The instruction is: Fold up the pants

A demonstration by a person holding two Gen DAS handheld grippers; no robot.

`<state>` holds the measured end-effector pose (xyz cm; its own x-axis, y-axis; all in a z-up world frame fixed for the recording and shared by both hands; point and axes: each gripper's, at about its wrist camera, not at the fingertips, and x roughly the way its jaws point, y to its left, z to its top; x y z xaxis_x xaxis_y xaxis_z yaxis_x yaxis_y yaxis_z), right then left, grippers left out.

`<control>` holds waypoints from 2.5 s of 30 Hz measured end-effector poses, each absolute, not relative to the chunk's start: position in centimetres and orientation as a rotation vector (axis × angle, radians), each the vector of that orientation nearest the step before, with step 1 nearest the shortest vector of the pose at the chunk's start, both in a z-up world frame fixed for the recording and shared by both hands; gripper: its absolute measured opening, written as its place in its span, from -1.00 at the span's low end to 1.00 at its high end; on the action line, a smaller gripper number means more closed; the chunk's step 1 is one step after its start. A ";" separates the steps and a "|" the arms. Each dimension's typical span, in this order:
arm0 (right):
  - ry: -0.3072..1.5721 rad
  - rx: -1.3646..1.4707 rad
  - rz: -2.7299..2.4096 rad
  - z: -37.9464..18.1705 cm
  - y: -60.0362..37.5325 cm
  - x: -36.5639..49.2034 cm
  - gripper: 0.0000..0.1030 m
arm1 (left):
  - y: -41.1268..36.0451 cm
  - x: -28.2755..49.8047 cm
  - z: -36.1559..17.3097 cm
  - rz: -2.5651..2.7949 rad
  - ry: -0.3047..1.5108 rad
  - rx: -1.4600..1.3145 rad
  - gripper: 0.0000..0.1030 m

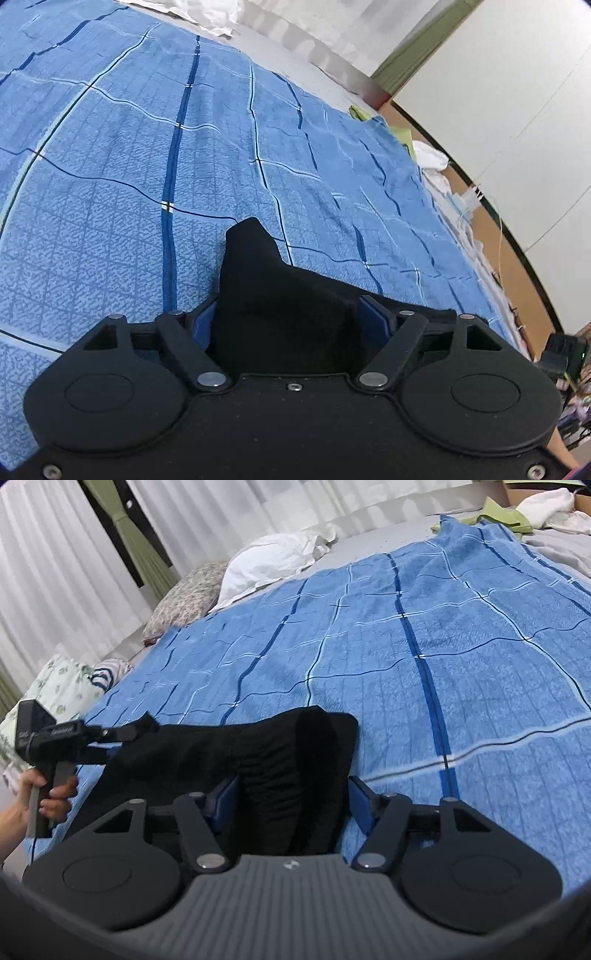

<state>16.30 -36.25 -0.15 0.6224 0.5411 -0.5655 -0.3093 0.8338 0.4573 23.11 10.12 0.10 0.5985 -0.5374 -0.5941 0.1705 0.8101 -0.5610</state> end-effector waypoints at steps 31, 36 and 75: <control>0.755 0.333 0.502 1.2 -28.5 21.9 -0.40 | 10.9 21.8 3.7 -0.111 0.673 -0.283 -0.75; 0.735 0.318 0.508 2.0 -24.7 25.1 -0.41 | 13.8 24.4 4.8 -0.041 0.630 -0.274 -0.75; 0.734 0.023 0.068 2.5 -16.8 8.8 0.37 | 10.6 7.5 1.8 0.060 0.712 -0.067 0.56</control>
<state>8.82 -16.83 2.47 0.7402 0.0704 -0.6687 -0.0540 0.9975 0.0452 7.48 10.59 1.83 0.7556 0.0321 -0.6542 -0.0775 0.9962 -0.0406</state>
